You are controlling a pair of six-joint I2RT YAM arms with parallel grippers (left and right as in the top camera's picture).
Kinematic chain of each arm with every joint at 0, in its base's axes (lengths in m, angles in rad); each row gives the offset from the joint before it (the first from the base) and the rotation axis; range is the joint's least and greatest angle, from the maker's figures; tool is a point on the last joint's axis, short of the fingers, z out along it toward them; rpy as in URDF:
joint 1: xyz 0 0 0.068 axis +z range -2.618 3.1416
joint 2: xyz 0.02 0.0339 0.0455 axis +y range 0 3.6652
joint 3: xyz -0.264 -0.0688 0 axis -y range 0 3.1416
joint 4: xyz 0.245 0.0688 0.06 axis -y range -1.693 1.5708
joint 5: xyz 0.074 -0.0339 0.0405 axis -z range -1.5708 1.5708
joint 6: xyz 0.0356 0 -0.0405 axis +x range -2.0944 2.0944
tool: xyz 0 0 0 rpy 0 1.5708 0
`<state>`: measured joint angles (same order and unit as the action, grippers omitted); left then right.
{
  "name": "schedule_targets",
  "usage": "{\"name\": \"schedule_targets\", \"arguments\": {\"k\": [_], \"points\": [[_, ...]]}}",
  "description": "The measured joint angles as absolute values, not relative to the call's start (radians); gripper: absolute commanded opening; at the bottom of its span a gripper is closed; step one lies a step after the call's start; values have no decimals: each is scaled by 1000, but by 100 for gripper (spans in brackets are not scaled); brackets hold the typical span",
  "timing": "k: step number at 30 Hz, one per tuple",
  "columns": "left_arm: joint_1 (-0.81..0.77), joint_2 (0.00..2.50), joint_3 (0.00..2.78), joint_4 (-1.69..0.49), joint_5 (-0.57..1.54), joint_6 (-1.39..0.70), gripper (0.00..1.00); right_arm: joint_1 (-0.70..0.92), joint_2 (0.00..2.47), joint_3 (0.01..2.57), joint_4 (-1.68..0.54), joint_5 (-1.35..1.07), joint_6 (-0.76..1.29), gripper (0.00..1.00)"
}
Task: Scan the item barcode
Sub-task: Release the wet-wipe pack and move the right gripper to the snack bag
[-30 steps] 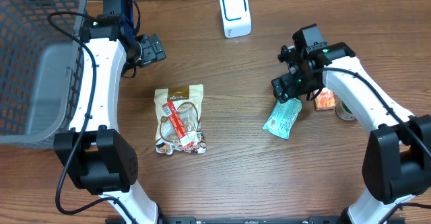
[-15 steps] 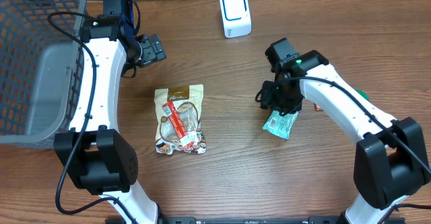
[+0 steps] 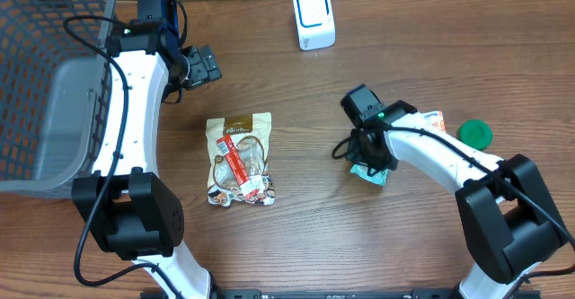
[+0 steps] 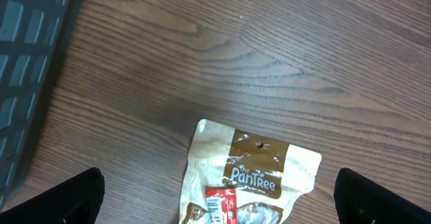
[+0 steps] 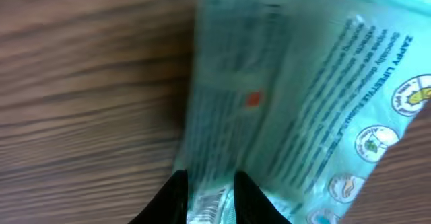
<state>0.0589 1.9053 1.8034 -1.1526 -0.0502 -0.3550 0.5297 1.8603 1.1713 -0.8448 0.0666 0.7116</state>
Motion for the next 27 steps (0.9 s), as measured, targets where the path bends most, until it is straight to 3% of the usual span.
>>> {"name": "schedule_targets", "arguments": {"k": [9,21,27], "points": [[59,1905,1803,-1152,-50,-355,99,463,1858,1158,-920,234,627,23],[59,1905,1803,-1152,-50,-355,100,418,1858,1160,-965,286,395,24],[59,1905,1803,-1153,-50,-355,100,419,1862,1314,-1112,222,369,41]]}}
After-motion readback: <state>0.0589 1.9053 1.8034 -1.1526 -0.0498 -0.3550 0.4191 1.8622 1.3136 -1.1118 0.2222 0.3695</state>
